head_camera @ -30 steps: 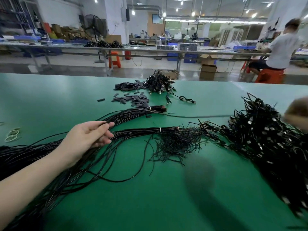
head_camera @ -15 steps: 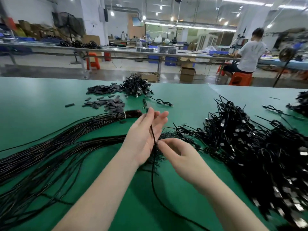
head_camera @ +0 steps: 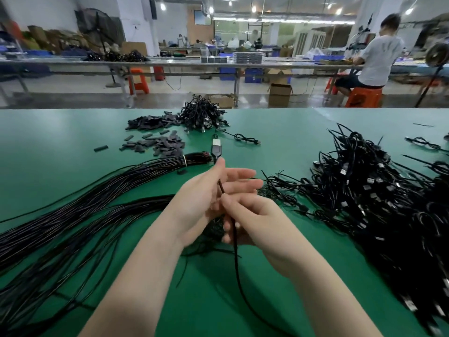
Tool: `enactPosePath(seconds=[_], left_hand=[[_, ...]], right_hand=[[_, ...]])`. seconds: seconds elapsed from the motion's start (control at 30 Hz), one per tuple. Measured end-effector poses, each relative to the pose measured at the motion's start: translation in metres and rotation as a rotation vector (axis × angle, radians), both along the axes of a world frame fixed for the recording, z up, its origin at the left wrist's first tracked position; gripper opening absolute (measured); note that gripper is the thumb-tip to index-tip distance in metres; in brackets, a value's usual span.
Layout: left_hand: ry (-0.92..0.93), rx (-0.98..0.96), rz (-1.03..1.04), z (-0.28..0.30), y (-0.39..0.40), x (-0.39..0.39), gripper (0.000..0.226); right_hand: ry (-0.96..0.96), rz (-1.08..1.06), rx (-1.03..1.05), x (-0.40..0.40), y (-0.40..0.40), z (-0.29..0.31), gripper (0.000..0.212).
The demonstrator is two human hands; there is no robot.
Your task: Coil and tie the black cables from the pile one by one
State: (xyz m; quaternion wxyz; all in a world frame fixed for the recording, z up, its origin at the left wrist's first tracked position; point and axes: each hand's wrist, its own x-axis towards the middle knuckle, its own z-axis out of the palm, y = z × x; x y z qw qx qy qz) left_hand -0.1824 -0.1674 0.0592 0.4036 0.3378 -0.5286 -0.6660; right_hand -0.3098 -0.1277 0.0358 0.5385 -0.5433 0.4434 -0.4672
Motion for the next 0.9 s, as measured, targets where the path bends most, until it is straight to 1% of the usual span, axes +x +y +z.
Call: enactPosePath(seconds=[0.07,0.13,0.17,0.2,0.23,0.27,0.3,0.33,0.37,0.4,0.43,0.47,0.5,0.57,0.6,0.67,0.73,0.77,0.8,0.83,0.87,0.9], left_hand=[[0.052,0.025,-0.02,0.008,-0.001,0.006,0.055],[0.187,0.092,-0.049,0.014,-0.001,0.011,0.051],[0.237,0.112,-0.081,0.017,0.0,0.014,0.047],[0.248,0.12,-0.117,0.02,0.002,0.016,0.044],[0.218,0.116,-0.176,0.023,0.005,0.019,0.043],[0.161,0.111,-0.269,0.024,0.008,0.023,0.043],[0.072,0.095,-0.392,0.025,0.01,0.025,0.045],[-0.062,0.075,-0.504,0.023,0.012,0.026,0.047],[-0.238,0.046,-0.568,0.02,0.012,0.025,0.049],[-0.401,0.026,-0.589,0.015,0.012,0.022,0.05],[-0.499,0.024,-0.566,0.011,0.011,0.018,0.051],[-0.489,0.043,-0.507,0.007,0.01,0.013,0.053],[-0.385,0.086,-0.428,0.005,0.008,0.009,0.054],[-0.105,0.14,-0.3,0.004,0.004,0.004,0.055],[0.027,0.146,-0.256,0.007,0.003,0.005,0.055],[0.252,0.156,-0.24,0.015,0.001,0.008,0.055],[0.372,0.146,-0.295,0.02,0.001,0.013,0.055],[0.383,0.125,-0.319,0.022,0.002,0.017,0.052],[0.353,0.093,-0.337,0.024,0.004,0.022,0.049],[0.279,0.056,-0.359,0.025,0.006,0.027,0.045],[0.157,0.014,-0.403,0.027,0.008,0.03,0.044],[-0.015,-0.027,-0.458,0.026,0.009,0.03,0.046]], right_hand=[[-0.049,0.138,0.079,0.001,0.0,-0.01,0.032],[-0.066,0.329,0.186,-0.002,-0.001,-0.02,0.034],[-0.031,0.393,0.235,-0.006,0.0,-0.024,0.035],[0.06,0.409,0.257,-0.01,-0.001,-0.026,0.038],[0.2,0.369,0.247,-0.016,-0.002,-0.027,0.042],[0.349,0.281,0.223,-0.023,-0.004,-0.026,0.047],[0.45,0.175,0.192,-0.032,-0.005,-0.022,0.051],[0.479,0.082,0.162,-0.04,-0.005,-0.016,0.052],[0.443,0.013,0.14,-0.047,-0.005,-0.008,0.051],[0.363,-0.029,0.124,-0.054,-0.004,0.001,0.048],[0.262,-0.041,0.112,-0.06,-0.002,0.011,0.043],[0.17,-0.022,0.088,-0.063,0.001,0.02,0.039],[0.104,0.025,0.044,-0.063,0.005,0.028,0.036],[0.053,0.156,-0.071,-0.055,0.012,0.035,0.03],[0.037,0.228,-0.097,-0.047,0.013,0.033,0.029],[0.008,0.384,-0.029,-0.033,0.011,0.021,0.03],[0.084,0.477,0.103,-0.03,0.005,0.003,0.032],[0.183,0.473,0.15,-0.032,0.002,-0.006,0.035],[0.315,0.421,0.174,-0.037,-0.001,-0.013,0.039],[0.459,0.315,0.17,-0.042,-0.004,-0.017,0.043],[0.554,0.175,0.15,-0.048,-0.006,-0.017,0.047],[0.553,0.027,0.125,-0.054,-0.007,-0.014,0.049]])
